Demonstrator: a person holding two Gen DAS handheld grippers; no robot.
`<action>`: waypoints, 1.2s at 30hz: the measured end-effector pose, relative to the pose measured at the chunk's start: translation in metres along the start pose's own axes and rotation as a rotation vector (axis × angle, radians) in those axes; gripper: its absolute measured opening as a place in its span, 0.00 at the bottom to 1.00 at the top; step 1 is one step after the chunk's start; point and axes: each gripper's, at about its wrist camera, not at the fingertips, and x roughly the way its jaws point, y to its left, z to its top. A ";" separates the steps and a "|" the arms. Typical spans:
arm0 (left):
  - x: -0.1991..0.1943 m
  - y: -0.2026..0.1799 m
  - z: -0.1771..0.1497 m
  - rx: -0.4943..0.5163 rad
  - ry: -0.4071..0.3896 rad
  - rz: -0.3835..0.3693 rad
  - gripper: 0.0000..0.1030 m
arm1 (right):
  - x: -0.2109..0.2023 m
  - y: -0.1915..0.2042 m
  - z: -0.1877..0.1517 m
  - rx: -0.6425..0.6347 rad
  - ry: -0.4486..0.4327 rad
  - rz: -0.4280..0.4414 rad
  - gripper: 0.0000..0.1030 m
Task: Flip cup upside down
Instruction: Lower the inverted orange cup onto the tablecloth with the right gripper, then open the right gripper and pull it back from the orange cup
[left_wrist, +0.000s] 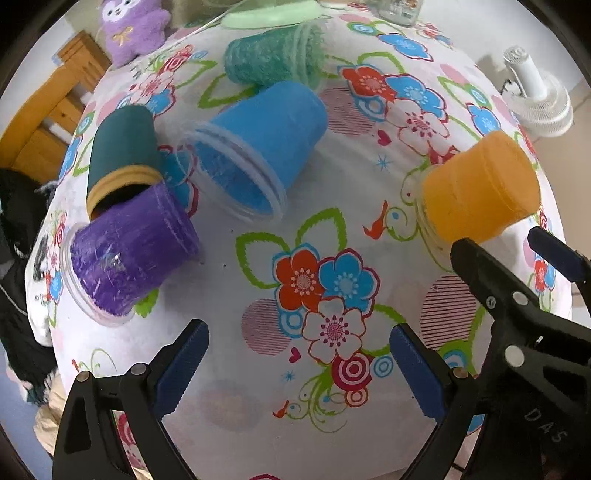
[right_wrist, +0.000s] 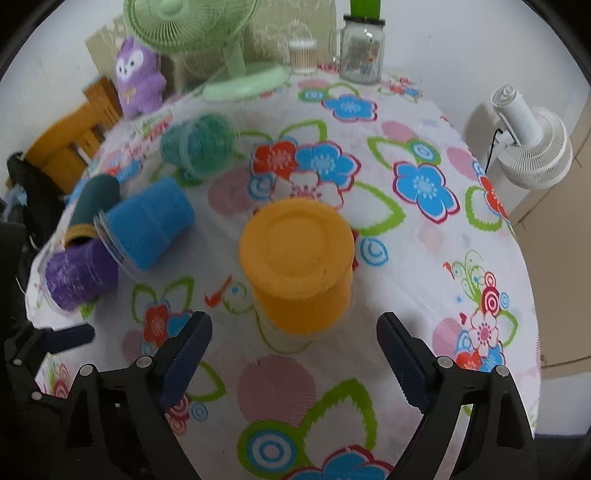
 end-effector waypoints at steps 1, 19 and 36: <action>0.000 -0.001 0.001 0.010 0.011 0.000 0.97 | 0.000 0.000 0.000 -0.003 0.012 -0.005 0.90; -0.071 0.009 0.020 0.039 -0.065 -0.011 0.97 | -0.061 -0.003 0.019 -0.036 -0.008 -0.078 0.90; -0.169 0.042 0.010 -0.048 -0.277 -0.043 1.00 | -0.152 0.003 0.043 0.028 -0.198 -0.074 0.90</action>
